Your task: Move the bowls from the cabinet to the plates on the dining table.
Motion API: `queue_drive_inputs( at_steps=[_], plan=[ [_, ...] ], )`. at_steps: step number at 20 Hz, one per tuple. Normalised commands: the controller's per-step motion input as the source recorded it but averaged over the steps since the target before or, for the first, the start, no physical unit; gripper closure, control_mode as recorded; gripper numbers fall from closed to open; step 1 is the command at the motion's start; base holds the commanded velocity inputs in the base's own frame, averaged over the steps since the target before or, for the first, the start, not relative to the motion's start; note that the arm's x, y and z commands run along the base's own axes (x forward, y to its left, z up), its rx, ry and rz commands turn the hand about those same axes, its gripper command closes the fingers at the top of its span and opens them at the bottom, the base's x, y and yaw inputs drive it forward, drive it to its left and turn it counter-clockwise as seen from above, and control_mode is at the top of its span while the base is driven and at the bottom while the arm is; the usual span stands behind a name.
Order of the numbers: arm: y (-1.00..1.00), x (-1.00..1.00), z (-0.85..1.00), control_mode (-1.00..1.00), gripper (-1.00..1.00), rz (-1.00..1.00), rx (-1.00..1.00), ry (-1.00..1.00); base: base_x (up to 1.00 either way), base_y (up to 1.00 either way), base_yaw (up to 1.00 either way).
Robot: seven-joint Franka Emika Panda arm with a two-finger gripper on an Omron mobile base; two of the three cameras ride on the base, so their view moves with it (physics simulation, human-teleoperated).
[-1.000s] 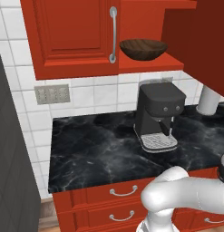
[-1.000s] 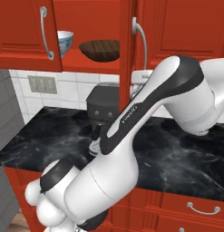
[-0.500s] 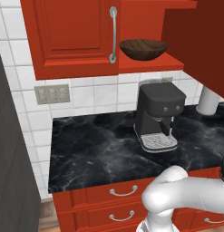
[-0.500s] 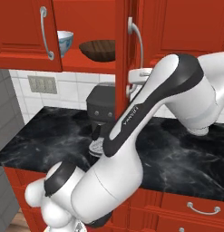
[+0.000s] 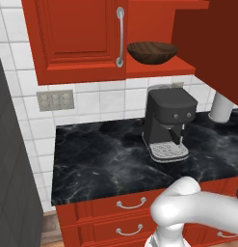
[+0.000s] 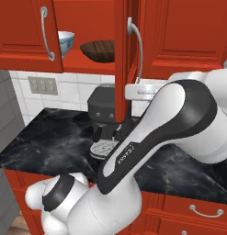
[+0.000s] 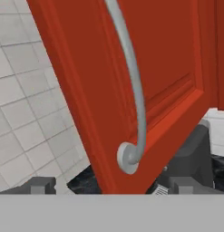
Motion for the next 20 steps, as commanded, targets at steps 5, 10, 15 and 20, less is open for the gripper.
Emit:
queue_drive_inputs(
  at_steps=[5,10,15,20],
  plan=[
    [0.29,-0.84,0.13,-1.00,-1.00,0.00,-0.02,-0.07,0.00,0.00,0.00],
    [0.48,-0.58,0.01,-1.00,-1.00,-0.07,-0.08,0.00,0.00,0.00,0.00],
    [0.71,-0.30,0.00,-1.00,-1.00,-0.13,-0.13,0.00,0.00,0.00,0.00],
    [0.86,-0.05,0.00,-1.00,-1.00,-0.16,-0.13,0.04,0.00,0.00,0.00]
  ],
)
